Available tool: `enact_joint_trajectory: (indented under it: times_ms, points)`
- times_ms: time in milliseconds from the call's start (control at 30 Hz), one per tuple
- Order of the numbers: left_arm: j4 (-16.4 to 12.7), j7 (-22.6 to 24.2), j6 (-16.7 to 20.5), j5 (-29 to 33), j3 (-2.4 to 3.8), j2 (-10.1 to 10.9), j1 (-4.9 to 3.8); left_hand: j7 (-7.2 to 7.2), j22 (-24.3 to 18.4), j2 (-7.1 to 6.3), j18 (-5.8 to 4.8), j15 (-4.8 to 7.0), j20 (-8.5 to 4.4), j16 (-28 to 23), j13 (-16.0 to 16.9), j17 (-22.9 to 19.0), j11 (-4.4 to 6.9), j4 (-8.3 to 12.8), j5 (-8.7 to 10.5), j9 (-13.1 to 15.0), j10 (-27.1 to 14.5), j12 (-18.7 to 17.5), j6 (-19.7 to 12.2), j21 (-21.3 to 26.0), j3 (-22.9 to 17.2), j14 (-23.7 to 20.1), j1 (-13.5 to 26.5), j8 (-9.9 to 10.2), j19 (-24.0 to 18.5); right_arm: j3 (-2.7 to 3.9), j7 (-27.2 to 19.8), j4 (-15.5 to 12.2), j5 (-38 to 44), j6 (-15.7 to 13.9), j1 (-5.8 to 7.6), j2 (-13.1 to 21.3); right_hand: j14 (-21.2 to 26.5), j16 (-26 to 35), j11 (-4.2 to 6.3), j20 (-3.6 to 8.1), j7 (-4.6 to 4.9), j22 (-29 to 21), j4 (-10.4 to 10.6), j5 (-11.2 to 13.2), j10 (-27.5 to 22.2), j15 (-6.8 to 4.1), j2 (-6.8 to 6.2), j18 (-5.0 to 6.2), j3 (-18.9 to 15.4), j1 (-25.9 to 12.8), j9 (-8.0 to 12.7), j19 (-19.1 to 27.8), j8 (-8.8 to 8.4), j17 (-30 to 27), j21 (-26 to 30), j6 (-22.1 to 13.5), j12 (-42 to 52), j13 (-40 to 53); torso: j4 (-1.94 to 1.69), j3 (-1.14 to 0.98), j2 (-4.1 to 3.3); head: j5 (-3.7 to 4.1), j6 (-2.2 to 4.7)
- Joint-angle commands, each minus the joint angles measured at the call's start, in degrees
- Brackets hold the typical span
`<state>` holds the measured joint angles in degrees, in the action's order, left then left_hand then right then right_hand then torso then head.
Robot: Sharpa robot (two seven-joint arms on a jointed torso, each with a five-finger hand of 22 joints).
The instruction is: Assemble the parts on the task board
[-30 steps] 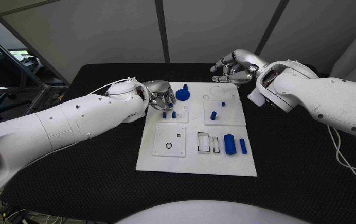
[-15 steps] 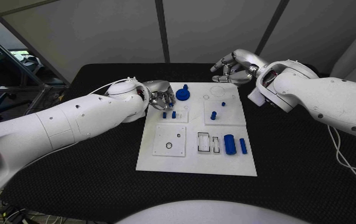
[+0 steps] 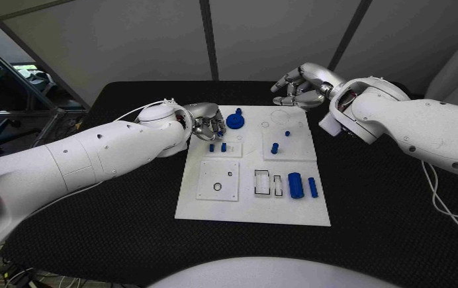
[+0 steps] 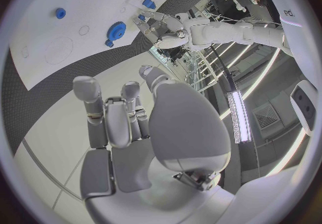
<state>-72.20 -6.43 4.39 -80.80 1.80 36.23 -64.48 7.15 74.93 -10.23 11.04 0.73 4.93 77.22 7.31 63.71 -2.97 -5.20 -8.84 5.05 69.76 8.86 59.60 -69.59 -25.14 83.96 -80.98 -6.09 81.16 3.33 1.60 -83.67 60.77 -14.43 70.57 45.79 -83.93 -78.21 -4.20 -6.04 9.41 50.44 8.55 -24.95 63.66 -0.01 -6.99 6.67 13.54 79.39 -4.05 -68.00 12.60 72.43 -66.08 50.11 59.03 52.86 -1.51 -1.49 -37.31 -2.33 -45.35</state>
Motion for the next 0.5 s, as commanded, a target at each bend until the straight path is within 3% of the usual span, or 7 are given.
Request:
enact_joint_trajectory:
  times_ms: [33,500]
  points:
    - [0.0,0.4,0.0,0.4,0.03,0.0,-0.07,0.12,2.6,0.27,-6.37,0.43,-0.16,0.2,0.1,-0.1,-0.17,0.4,0.21,-0.1,0.4,-0.2,0.1,0.3,0.1,0.5,0.3,0.1,0.1,0.02,-0.5,0.0,0.1,0.3,0.10,0.0,-2.1,0.3,-0.03,0.11,0.06,-0.1,0.0,-0.4,-0.3,-0.25,0.20,1.01,0.2,-0.3,0.1,0.3,0.18,0.0,0.3,-0.2,-0.1,0.0,-0.01,0.00,0.02,0.01,0.01]
    - [-0.2,0.9,0.3,1.3,0.03,0.1,-0.07,0.16,2.6,-1.47,-6.35,0.39,-0.12,0.3,0.4,-0.4,-0.22,0.0,0.27,-1.0,0.4,-0.6,-2.4,0.6,1.6,0.4,2.0,2.0,0.1,0.01,-0.5,0.1,0.1,0.3,0.09,-0.1,-2.1,0.3,-0.02,0.11,0.05,0.0,0.0,-0.4,-0.1,-0.25,0.20,1.01,0.4,-0.3,0.0,0.2,0.28,0.0,0.3,-0.1,0.0,0.0,-0.04,0.01,0.00,0.06,0.03]
